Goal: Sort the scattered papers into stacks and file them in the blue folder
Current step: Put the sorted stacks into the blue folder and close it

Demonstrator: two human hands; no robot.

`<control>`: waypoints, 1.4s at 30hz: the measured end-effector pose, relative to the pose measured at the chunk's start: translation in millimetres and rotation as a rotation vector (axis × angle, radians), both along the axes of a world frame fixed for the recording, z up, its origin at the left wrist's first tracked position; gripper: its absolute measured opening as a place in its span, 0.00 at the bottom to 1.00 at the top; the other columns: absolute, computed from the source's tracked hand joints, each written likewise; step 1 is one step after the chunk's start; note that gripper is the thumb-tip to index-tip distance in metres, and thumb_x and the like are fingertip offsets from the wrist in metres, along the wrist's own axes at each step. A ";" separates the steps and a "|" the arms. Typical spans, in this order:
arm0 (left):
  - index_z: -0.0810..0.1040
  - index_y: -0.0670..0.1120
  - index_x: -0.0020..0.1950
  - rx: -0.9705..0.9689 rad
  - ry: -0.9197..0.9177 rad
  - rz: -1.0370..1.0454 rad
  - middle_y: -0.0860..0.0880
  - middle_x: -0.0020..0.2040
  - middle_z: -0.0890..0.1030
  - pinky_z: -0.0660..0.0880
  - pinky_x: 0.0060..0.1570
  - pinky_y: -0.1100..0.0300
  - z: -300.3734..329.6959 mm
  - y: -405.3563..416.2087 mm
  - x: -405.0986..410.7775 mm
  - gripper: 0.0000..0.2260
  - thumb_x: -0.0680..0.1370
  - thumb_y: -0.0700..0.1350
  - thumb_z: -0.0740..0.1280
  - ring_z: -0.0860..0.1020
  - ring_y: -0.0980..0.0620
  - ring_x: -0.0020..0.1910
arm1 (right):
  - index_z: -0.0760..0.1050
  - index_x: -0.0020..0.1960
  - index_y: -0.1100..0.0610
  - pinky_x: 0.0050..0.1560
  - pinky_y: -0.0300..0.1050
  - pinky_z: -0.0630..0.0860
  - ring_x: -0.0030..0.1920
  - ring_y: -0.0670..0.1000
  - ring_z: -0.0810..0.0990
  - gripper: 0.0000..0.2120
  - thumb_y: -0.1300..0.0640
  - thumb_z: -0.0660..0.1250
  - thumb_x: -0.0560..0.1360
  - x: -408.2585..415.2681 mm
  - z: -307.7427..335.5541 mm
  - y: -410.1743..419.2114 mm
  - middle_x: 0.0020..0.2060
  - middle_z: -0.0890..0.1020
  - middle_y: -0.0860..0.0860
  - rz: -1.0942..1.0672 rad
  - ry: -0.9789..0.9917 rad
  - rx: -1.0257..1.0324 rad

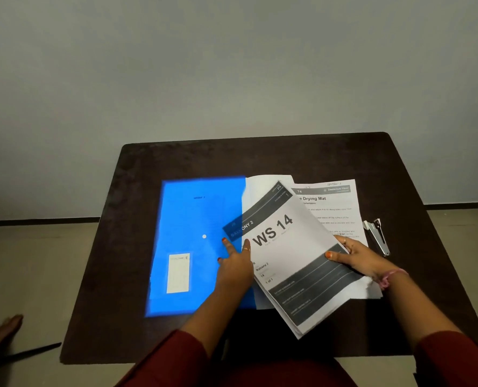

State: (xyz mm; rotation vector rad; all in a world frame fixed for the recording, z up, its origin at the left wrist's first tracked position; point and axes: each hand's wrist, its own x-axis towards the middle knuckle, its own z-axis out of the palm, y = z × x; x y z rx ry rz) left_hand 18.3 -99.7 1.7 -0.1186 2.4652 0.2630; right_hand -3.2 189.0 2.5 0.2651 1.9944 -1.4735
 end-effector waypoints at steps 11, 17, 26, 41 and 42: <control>0.44 0.32 0.76 -0.142 0.022 -0.103 0.30 0.76 0.45 0.71 0.63 0.46 18.3 15.0 3.1 0.30 0.81 0.40 0.58 0.67 0.31 0.68 | 0.70 0.66 0.53 0.54 0.33 0.74 0.56 0.44 0.77 0.19 0.61 0.66 0.77 -21.3 -4.6 -20.2 0.59 0.77 0.45 0.103 0.041 0.051; 0.42 0.31 0.75 -0.227 -0.015 -0.145 0.29 0.75 0.43 0.66 0.67 0.47 21.5 15.8 3.8 0.34 0.82 0.46 0.60 0.61 0.29 0.71 | 0.68 0.69 0.52 0.66 0.47 0.69 0.61 0.50 0.75 0.22 0.59 0.67 0.76 -40.2 -2.9 -29.6 0.62 0.75 0.47 0.121 0.049 0.036; 0.44 0.33 0.76 -0.175 0.008 -0.104 0.31 0.76 0.44 0.71 0.63 0.47 17.8 16.8 5.2 0.33 0.81 0.43 0.61 0.65 0.29 0.69 | 0.70 0.67 0.52 0.66 0.54 0.71 0.60 0.54 0.77 0.19 0.59 0.66 0.77 -53.4 -6.1 -10.9 0.61 0.78 0.51 0.167 0.020 0.100; 0.45 0.36 0.77 -0.163 0.055 -0.082 0.36 0.77 0.42 0.73 0.59 0.44 1.9 16.2 9.1 0.29 0.82 0.43 0.57 0.54 0.28 0.73 | 0.78 0.55 0.58 0.51 0.42 0.79 0.49 0.54 0.82 0.08 0.62 0.66 0.77 -31.8 -7.4 10.1 0.51 0.83 0.54 0.002 -0.134 0.020; 0.46 0.36 0.77 -0.160 0.057 -0.072 0.35 0.77 0.41 0.74 0.58 0.44 -1.5 17.2 9.8 0.28 0.82 0.41 0.56 0.53 0.28 0.73 | 0.78 0.55 0.59 0.48 0.40 0.79 0.47 0.53 0.83 0.08 0.63 0.66 0.77 -29.7 -5.1 11.8 0.50 0.83 0.55 0.003 -0.139 0.012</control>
